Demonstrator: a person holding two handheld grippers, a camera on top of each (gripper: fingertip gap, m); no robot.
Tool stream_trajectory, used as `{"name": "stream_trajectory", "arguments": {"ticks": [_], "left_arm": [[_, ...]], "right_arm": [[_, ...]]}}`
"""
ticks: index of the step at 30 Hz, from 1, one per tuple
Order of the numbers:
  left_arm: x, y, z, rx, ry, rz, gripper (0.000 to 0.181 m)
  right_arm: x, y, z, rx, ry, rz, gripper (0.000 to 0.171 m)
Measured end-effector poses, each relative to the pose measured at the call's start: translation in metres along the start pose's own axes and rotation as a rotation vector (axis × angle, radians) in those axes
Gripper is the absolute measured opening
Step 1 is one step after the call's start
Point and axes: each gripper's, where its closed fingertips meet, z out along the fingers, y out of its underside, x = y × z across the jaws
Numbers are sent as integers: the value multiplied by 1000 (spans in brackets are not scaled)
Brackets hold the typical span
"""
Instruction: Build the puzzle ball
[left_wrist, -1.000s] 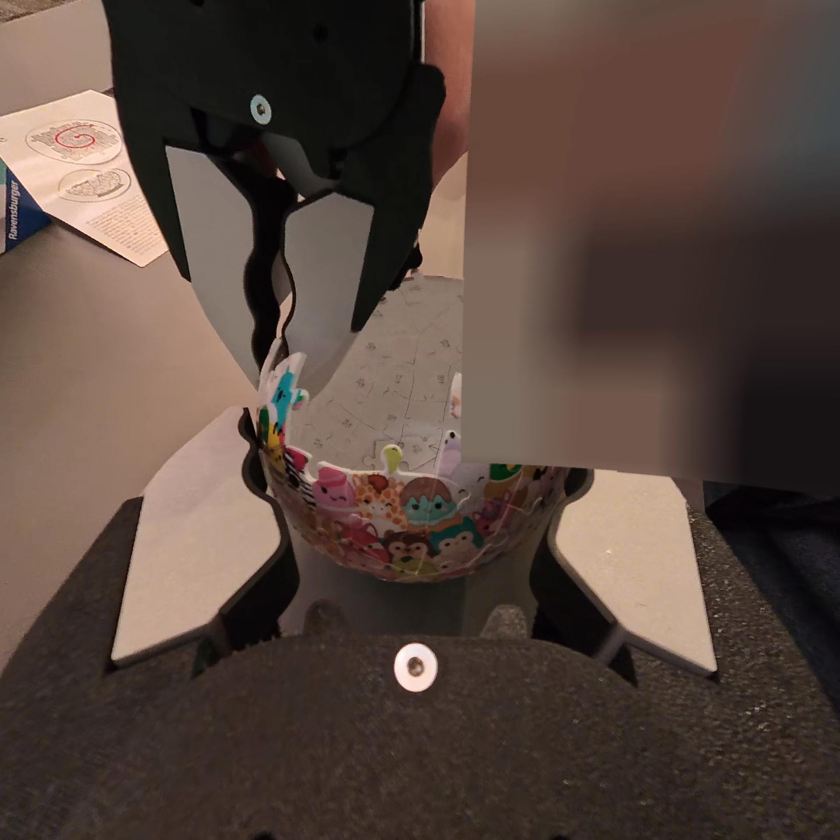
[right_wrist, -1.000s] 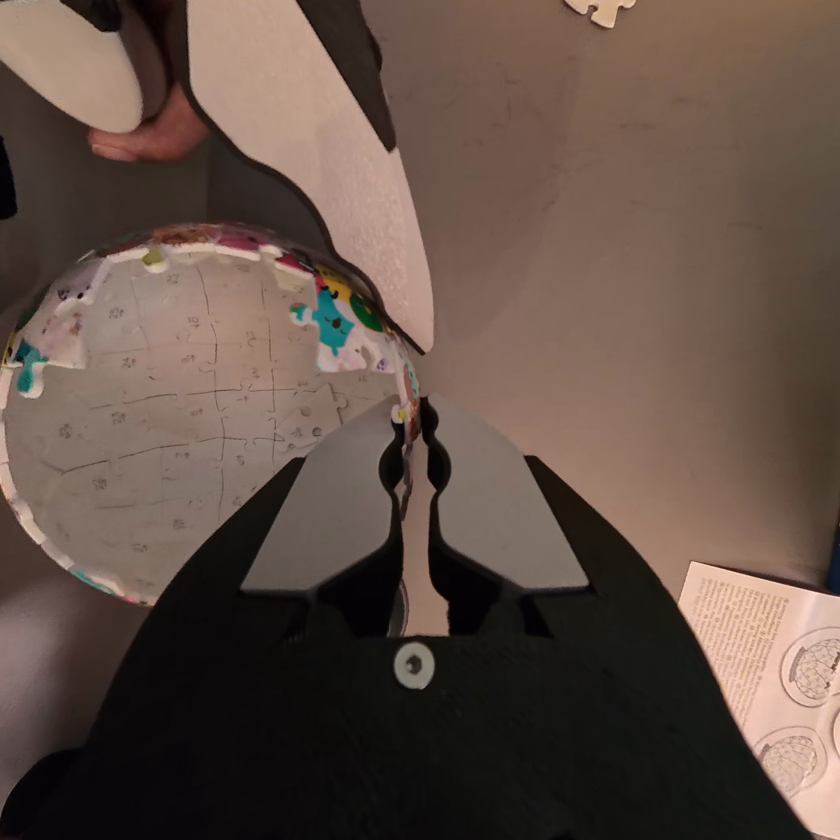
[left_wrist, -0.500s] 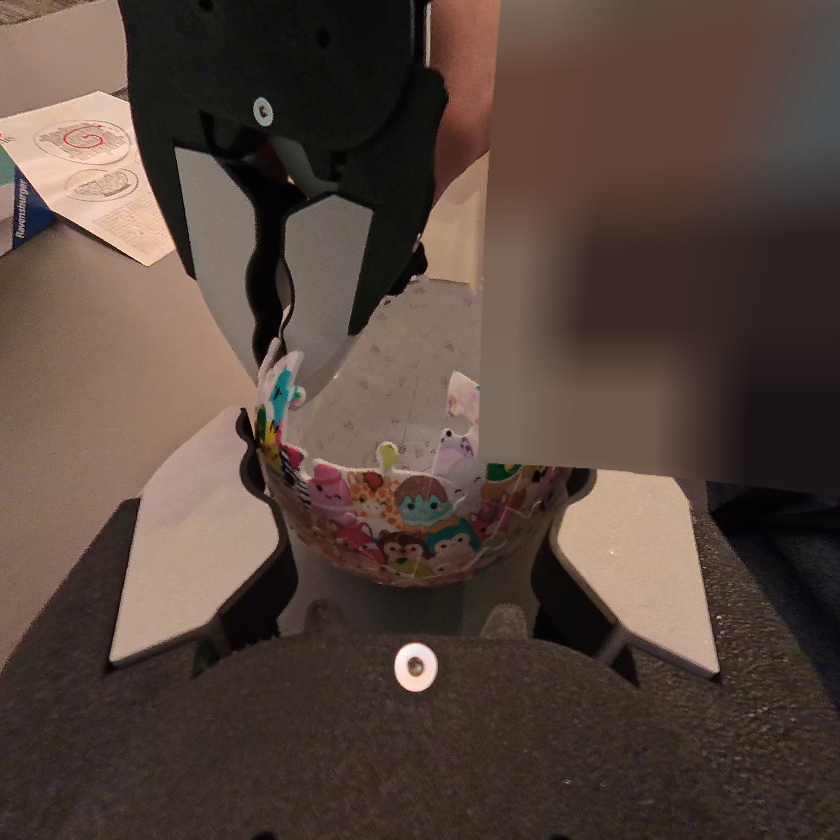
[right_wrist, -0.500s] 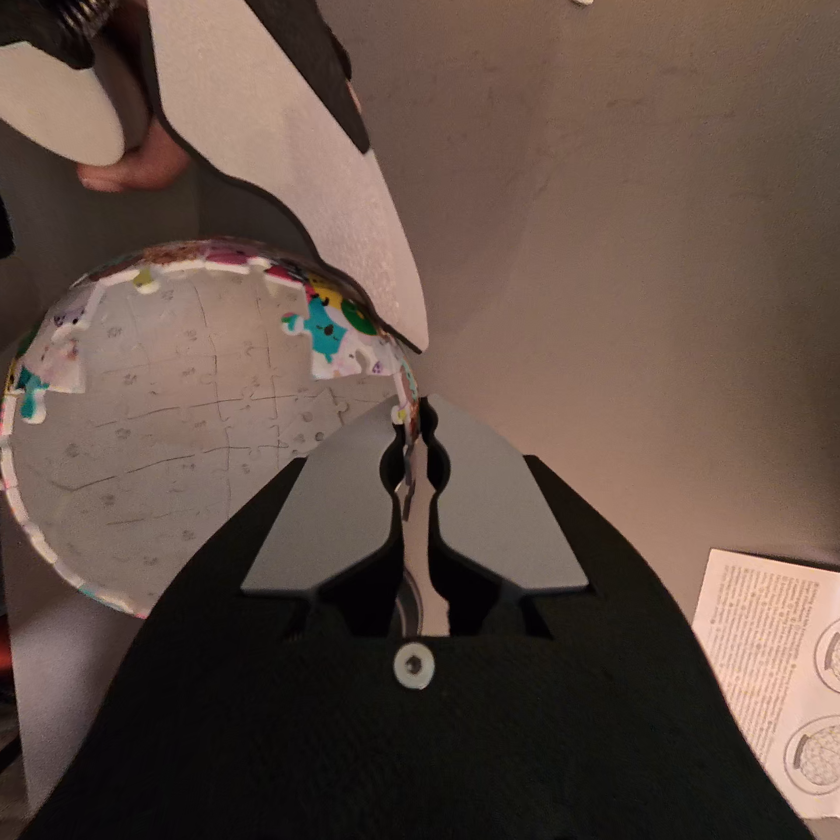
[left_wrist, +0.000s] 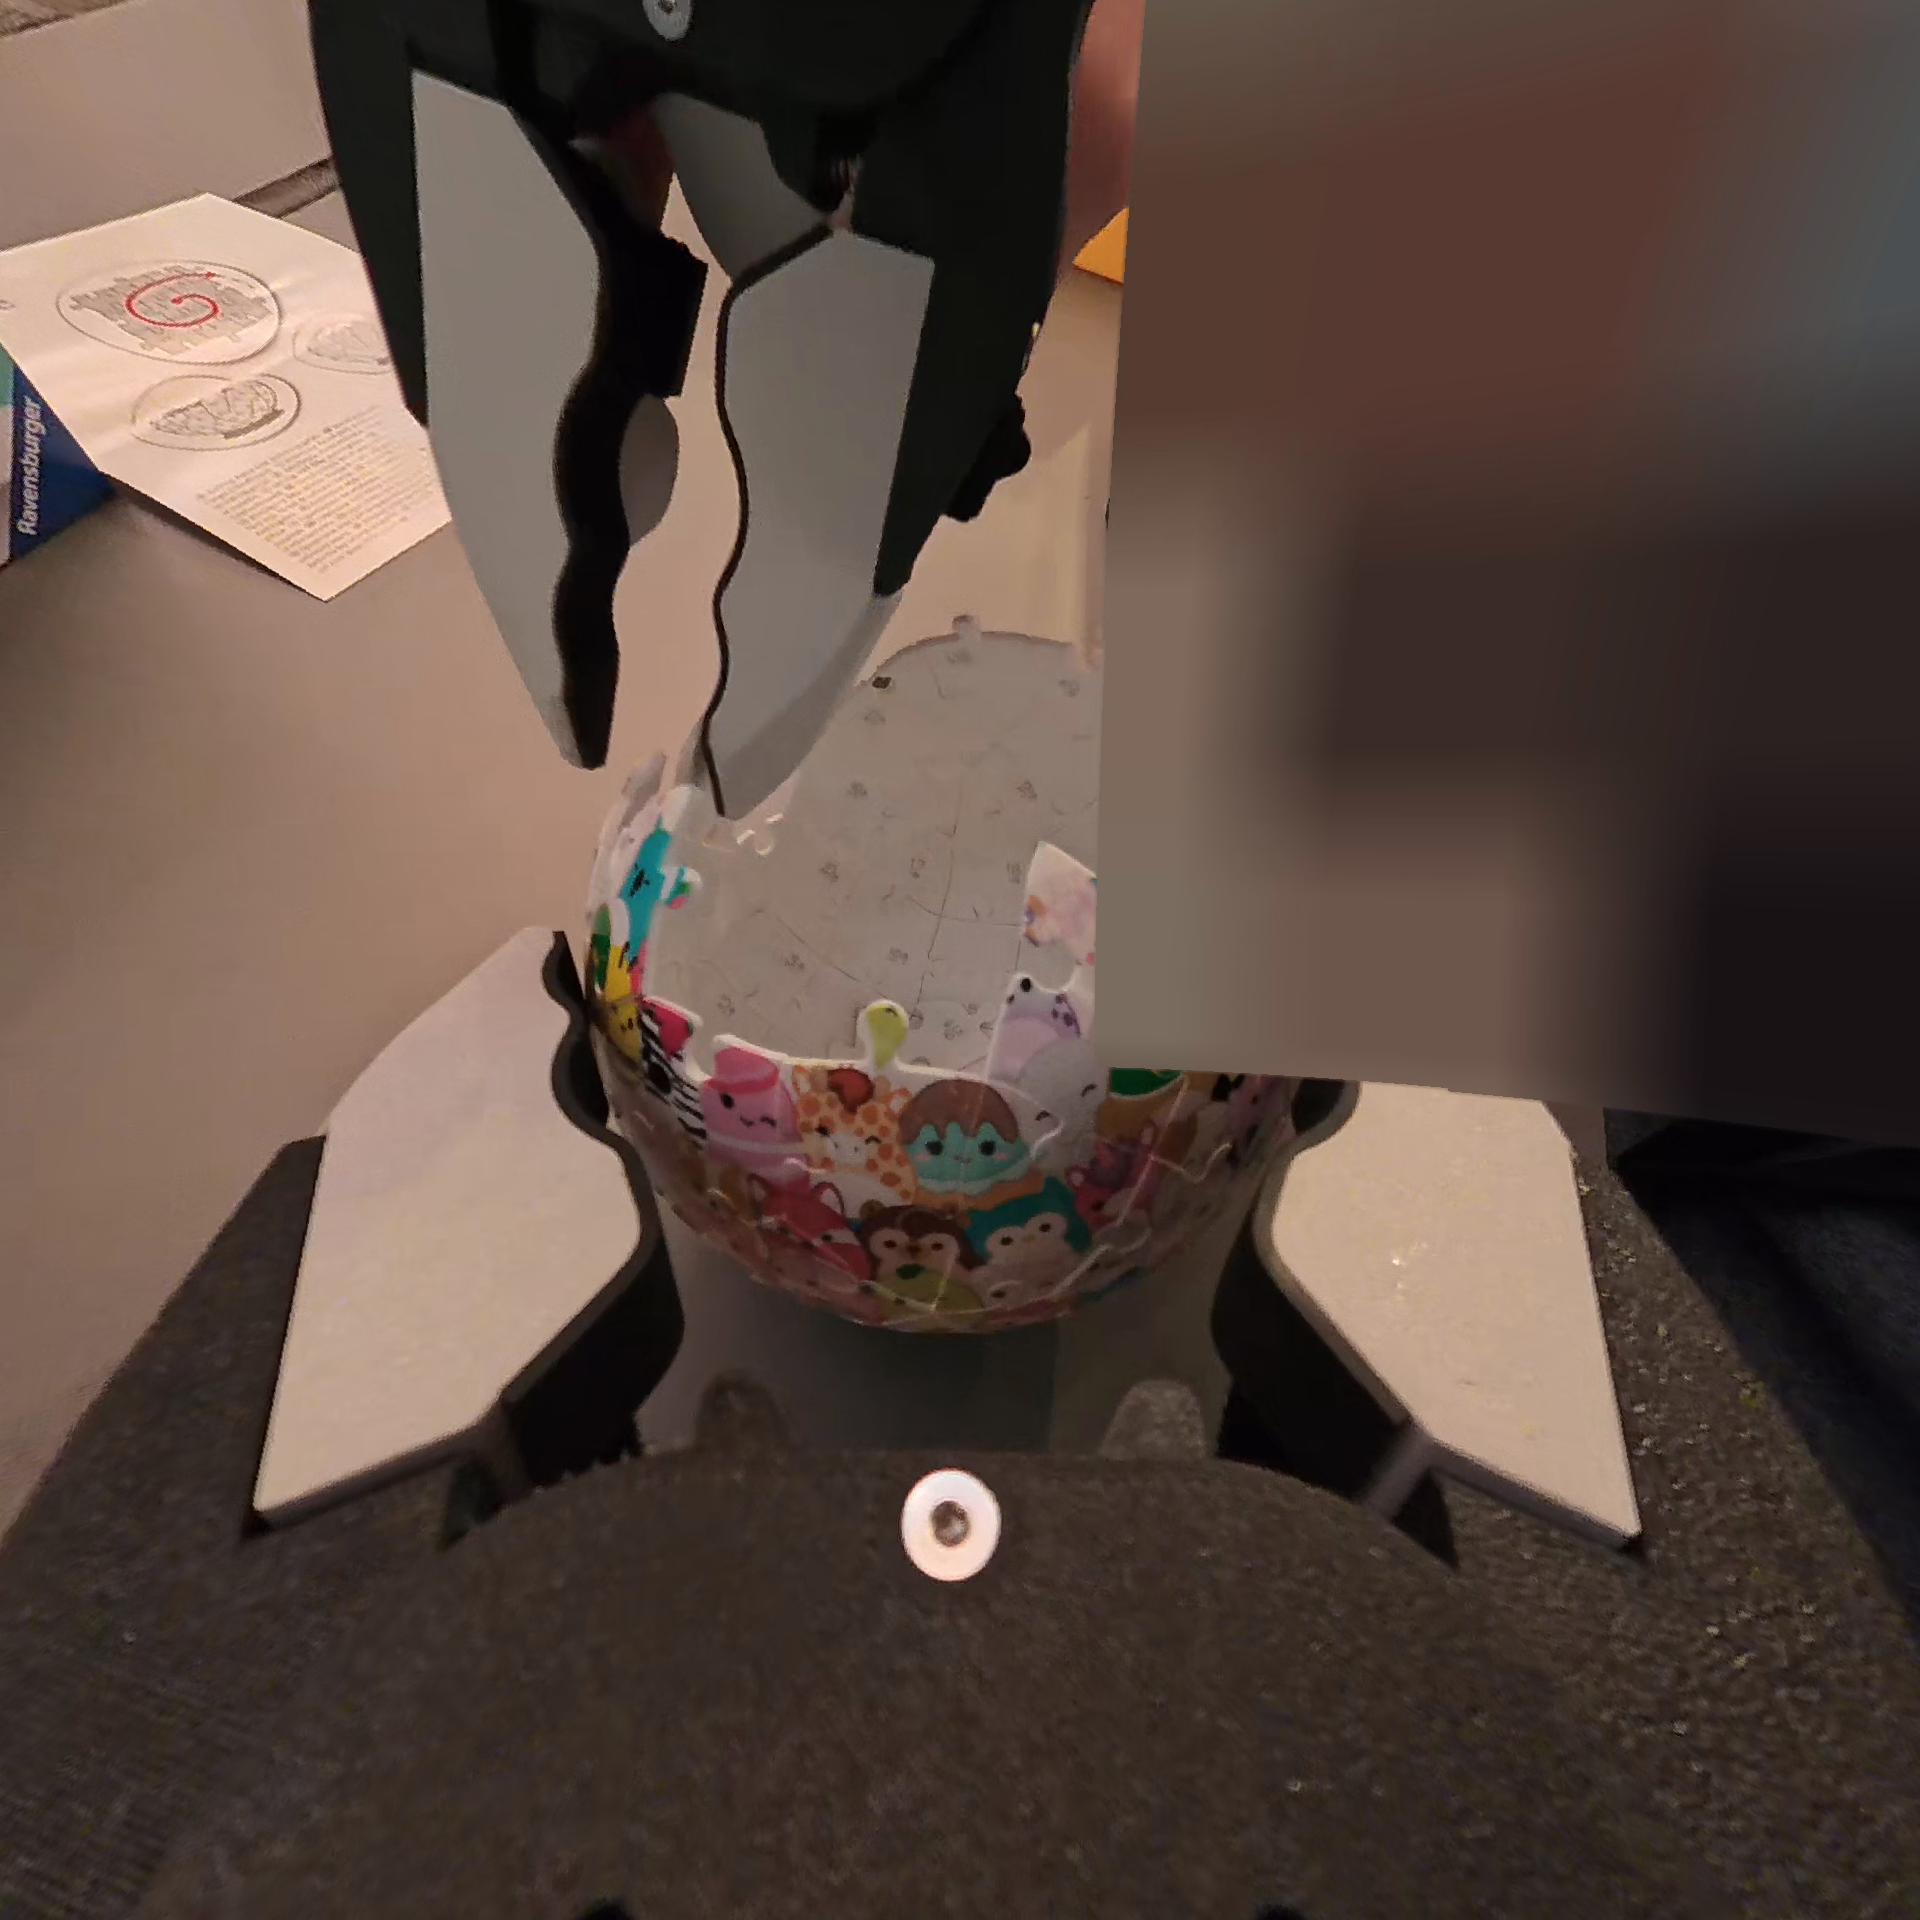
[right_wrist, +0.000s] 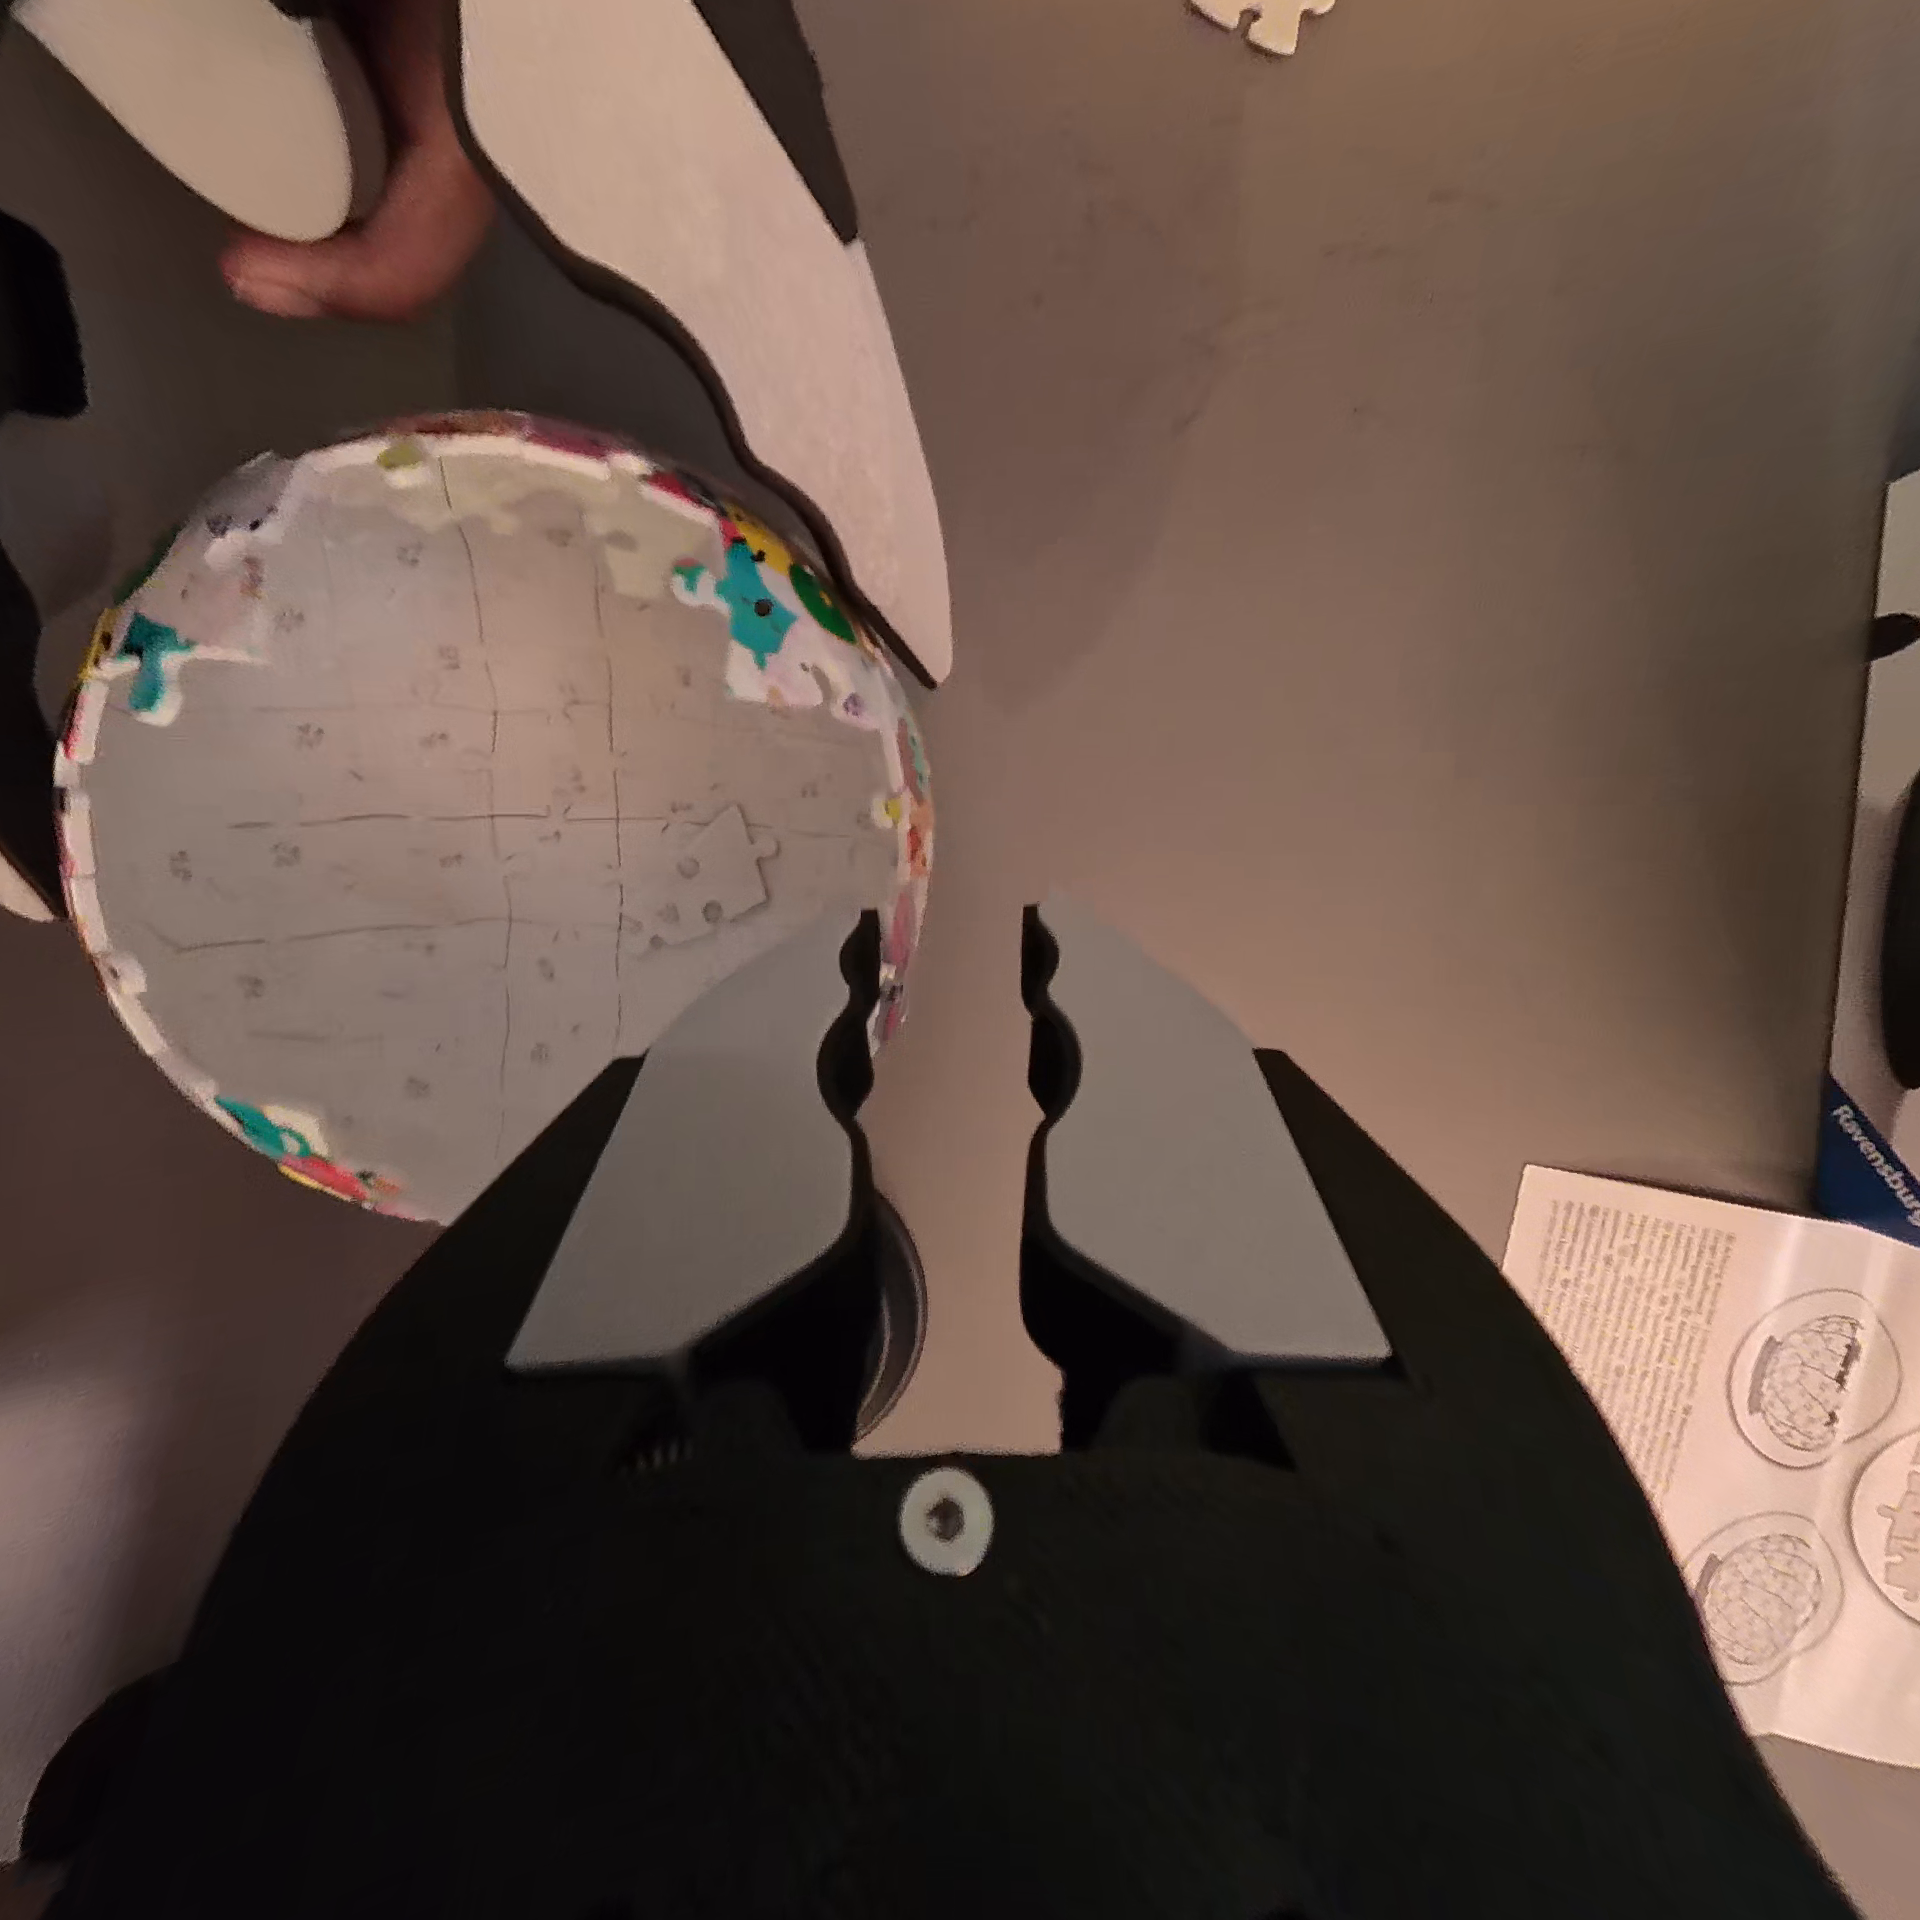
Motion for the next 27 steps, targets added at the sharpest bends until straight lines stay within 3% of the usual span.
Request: {"name": "stream_trajectory", "arguments": {"ticks": [11,17,23,27], "left_arm": [[2,-1,1,-16,10,21,129],[2,0,1,-15,10,18,129],[0,2,-3,-3,9,1,129],[0,5,-8,8,4,-1,129]], "right_arm": [[-5,-5,4,32,-8,-33,8],[-3,1,4,9,0,-27,8],[20,14,-35,89,71,41,21],[52,58,-70,130,193,154,24]]}}
